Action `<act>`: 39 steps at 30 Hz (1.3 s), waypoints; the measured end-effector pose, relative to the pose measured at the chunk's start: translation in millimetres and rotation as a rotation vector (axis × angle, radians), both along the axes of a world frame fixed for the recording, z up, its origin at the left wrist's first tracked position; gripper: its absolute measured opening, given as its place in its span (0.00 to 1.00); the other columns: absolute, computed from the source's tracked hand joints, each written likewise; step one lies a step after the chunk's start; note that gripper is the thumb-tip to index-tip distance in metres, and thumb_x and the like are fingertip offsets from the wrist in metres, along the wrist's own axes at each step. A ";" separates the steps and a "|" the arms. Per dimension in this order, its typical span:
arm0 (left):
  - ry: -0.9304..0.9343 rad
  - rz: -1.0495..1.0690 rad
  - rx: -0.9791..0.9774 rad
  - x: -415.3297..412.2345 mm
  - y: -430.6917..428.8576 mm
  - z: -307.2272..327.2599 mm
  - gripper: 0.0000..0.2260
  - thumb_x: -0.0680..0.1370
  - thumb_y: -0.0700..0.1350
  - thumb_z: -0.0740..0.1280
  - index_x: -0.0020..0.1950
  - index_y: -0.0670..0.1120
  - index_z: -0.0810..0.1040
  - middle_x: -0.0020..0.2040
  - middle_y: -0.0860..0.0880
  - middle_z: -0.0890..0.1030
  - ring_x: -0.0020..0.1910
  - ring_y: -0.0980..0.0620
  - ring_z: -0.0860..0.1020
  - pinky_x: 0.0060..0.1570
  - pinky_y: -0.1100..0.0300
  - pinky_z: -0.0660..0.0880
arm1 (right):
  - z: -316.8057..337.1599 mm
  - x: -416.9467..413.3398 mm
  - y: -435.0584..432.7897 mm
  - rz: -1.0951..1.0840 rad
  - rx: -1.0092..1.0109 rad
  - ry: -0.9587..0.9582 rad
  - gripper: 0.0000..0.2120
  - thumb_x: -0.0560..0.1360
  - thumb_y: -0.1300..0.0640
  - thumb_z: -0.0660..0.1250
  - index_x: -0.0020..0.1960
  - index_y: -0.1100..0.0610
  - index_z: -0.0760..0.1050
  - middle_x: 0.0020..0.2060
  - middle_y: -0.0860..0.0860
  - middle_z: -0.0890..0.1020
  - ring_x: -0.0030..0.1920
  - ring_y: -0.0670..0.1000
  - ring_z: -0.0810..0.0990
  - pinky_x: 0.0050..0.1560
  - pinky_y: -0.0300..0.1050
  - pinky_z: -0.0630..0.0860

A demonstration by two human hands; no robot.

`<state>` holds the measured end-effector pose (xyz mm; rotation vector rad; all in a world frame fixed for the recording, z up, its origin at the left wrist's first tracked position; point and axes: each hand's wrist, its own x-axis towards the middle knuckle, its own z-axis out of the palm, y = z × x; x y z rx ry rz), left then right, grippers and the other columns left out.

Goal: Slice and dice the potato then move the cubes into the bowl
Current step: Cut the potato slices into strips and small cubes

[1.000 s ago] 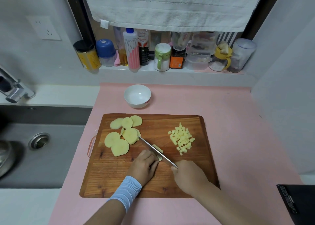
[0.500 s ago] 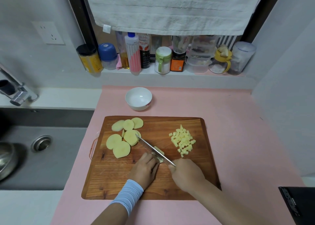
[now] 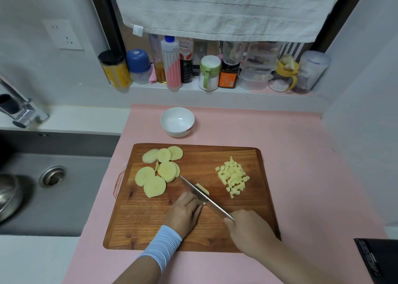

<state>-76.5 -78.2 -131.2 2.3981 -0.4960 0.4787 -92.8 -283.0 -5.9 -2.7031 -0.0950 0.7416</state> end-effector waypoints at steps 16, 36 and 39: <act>0.040 -0.012 -0.032 0.4 1.6 0.8 0.02 0.77 0.40 0.72 0.44 0.46 0.82 0.45 0.52 0.79 0.47 0.54 0.76 0.51 0.67 0.74 | -12.8 15.3 18.7 -0.023 0.067 0.021 0.15 0.83 0.45 0.59 0.39 0.48 0.72 0.36 0.44 0.78 0.36 0.43 0.76 0.32 0.37 0.67; 0.297 -0.086 0.217 33.6 10.7 16.8 0.19 0.74 0.51 0.72 0.64 0.48 0.79 0.57 0.51 0.76 0.58 0.51 0.71 0.61 0.54 0.73 | 5.7 40.7 -26.4 0.043 0.006 -0.390 0.16 0.84 0.43 0.56 0.58 0.44 0.81 0.41 0.45 0.84 0.39 0.48 0.80 0.37 0.44 0.74; 0.310 -0.010 0.135 17.6 4.3 10.9 0.20 0.74 0.56 0.70 0.62 0.49 0.80 0.53 0.53 0.75 0.54 0.55 0.70 0.59 0.58 0.72 | -5.5 38.5 -30.8 0.208 -0.108 -0.594 0.12 0.80 0.44 0.64 0.62 0.41 0.81 0.35 0.46 0.83 0.33 0.49 0.81 0.31 0.44 0.71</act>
